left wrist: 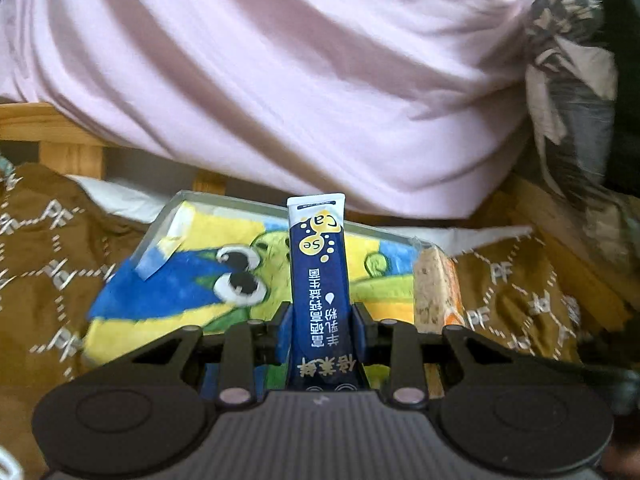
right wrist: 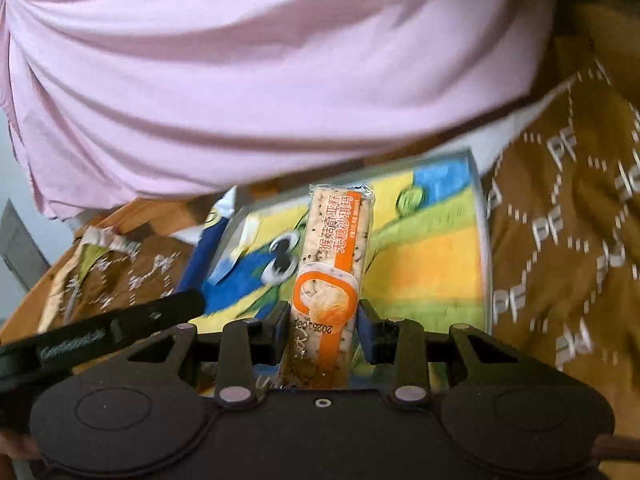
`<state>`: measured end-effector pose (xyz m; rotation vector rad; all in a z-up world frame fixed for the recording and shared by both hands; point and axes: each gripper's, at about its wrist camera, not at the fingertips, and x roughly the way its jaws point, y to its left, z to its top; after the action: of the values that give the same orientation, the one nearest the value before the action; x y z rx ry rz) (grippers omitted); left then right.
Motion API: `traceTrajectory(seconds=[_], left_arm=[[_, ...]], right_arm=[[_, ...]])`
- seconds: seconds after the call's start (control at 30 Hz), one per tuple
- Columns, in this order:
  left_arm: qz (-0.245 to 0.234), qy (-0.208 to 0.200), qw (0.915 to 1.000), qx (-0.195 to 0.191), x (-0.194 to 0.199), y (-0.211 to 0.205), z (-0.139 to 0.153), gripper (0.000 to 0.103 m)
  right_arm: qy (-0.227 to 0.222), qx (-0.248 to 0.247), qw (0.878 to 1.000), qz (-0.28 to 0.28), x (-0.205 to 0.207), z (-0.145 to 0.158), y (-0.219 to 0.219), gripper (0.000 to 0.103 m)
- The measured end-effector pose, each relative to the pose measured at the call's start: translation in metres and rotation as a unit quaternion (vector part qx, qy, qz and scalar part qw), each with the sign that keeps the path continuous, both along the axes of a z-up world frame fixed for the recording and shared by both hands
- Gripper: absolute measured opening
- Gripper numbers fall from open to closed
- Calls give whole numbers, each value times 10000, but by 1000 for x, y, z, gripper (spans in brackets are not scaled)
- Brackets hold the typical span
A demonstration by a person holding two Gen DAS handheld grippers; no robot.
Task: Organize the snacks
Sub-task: 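Carry both snacks into the tray and open both tools to release them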
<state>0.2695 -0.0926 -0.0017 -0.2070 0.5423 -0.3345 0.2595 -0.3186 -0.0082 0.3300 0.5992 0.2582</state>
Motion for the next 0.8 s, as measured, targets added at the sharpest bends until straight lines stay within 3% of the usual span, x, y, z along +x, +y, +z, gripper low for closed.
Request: traceTrajectory(seconds=[0.13, 0.3, 0.53, 0.8], left_arm=[[88, 57, 9999, 9, 30, -19, -16, 34], [171, 430, 9988, 137, 51, -33, -36, 34], [223, 728, 9963, 402, 56, -45, -54, 34], [274, 980, 9942, 363, 60, -48, -62, 37]], right_arm=[[-79, -258, 9996, 50, 19, -6, 0, 37], [42, -662, 9978, 76, 33, -20, -2, 37], [408, -753, 9963, -48, 37, -35, -10, 37], [637, -742, 9951, -129, 39, -39, -14, 37]])
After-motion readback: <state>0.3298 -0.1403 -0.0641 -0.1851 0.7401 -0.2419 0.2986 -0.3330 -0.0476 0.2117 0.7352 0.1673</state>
